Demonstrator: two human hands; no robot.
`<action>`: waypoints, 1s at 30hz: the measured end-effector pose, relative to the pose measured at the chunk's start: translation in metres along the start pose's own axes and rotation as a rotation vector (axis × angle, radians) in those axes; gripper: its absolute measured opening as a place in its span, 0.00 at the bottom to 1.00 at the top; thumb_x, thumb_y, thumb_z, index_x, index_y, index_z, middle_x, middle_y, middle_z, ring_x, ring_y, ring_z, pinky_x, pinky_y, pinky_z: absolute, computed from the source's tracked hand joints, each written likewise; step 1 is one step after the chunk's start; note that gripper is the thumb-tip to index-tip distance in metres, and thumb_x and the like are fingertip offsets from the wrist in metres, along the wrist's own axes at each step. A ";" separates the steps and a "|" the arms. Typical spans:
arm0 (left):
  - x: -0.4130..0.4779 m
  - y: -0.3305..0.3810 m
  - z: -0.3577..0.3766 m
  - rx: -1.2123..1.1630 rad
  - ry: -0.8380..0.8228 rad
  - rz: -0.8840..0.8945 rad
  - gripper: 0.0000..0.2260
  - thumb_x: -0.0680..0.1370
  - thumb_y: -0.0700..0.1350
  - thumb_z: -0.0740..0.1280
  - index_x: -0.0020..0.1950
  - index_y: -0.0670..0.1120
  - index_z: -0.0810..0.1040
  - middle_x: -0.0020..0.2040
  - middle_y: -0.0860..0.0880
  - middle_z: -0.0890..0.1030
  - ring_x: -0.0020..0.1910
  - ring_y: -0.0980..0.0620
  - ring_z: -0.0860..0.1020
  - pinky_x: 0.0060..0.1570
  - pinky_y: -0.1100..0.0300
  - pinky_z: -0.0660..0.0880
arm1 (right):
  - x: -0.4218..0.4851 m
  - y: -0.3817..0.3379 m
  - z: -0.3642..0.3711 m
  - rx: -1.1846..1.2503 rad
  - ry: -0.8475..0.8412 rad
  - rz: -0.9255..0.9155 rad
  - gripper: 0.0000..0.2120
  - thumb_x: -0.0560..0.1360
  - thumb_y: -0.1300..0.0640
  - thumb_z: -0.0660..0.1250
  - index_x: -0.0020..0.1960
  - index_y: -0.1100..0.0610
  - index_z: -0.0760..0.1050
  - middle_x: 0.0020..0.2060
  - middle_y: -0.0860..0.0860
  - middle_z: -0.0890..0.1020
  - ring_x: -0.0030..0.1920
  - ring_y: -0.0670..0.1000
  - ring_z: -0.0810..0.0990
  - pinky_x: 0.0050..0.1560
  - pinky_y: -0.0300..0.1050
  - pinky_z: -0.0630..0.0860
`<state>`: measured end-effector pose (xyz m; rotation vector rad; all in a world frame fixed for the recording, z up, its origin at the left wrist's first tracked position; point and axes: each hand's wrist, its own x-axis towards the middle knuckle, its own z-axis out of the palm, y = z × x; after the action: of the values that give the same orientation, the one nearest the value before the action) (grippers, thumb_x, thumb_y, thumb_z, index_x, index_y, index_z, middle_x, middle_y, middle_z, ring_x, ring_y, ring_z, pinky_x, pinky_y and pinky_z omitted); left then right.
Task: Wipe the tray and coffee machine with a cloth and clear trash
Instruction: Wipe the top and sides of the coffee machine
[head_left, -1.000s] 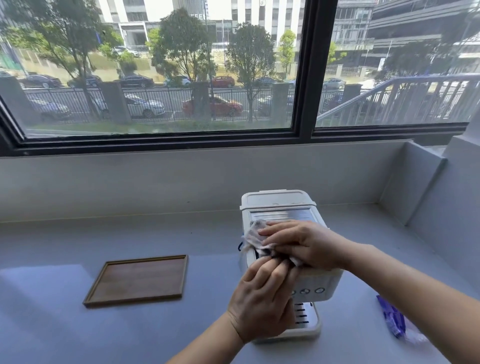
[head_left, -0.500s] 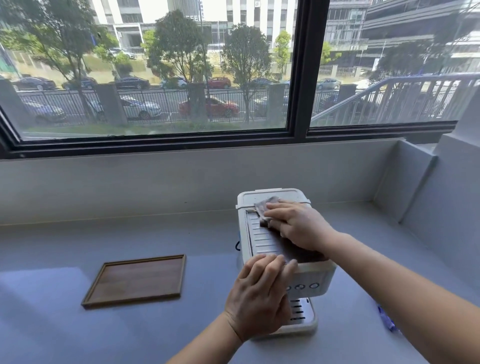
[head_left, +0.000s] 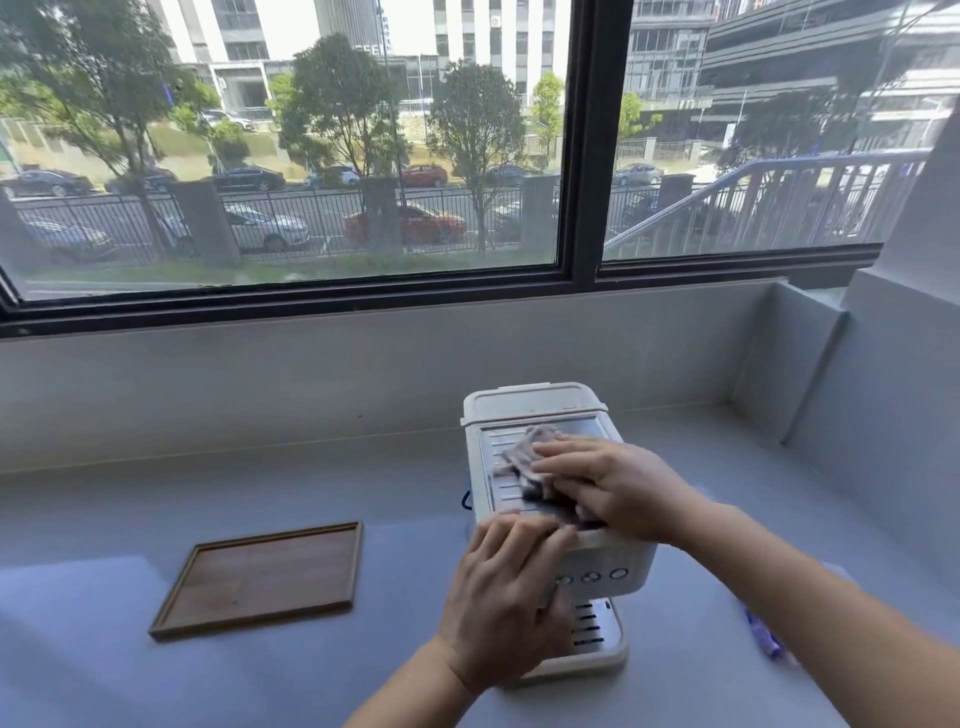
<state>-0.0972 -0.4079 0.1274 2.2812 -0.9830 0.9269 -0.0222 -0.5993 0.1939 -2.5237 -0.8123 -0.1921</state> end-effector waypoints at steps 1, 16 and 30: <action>0.004 -0.001 -0.002 0.002 0.007 -0.004 0.14 0.75 0.44 0.65 0.60 0.44 0.77 0.55 0.46 0.77 0.55 0.45 0.74 0.58 0.50 0.71 | -0.002 0.009 -0.007 -0.025 0.067 0.099 0.13 0.79 0.46 0.63 0.61 0.41 0.79 0.67 0.38 0.75 0.69 0.38 0.68 0.68 0.35 0.64; 0.060 -0.040 -0.010 0.108 -0.349 -0.415 0.18 0.75 0.57 0.55 0.60 0.49 0.71 0.61 0.50 0.70 0.62 0.49 0.67 0.68 0.54 0.61 | 0.006 -0.003 0.013 -0.299 0.199 0.221 0.12 0.79 0.52 0.60 0.58 0.51 0.79 0.64 0.49 0.78 0.68 0.55 0.71 0.70 0.46 0.64; 0.062 -0.041 -0.007 0.167 -0.407 -0.408 0.20 0.73 0.59 0.50 0.58 0.49 0.67 0.59 0.50 0.67 0.59 0.48 0.66 0.64 0.55 0.63 | 0.036 0.026 0.005 -0.186 0.229 0.226 0.12 0.78 0.55 0.62 0.58 0.49 0.79 0.63 0.44 0.78 0.66 0.48 0.71 0.63 0.38 0.64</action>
<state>-0.0371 -0.4052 0.1714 2.7370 -0.5616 0.3934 0.0220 -0.5965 0.1889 -2.6772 -0.4335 -0.4906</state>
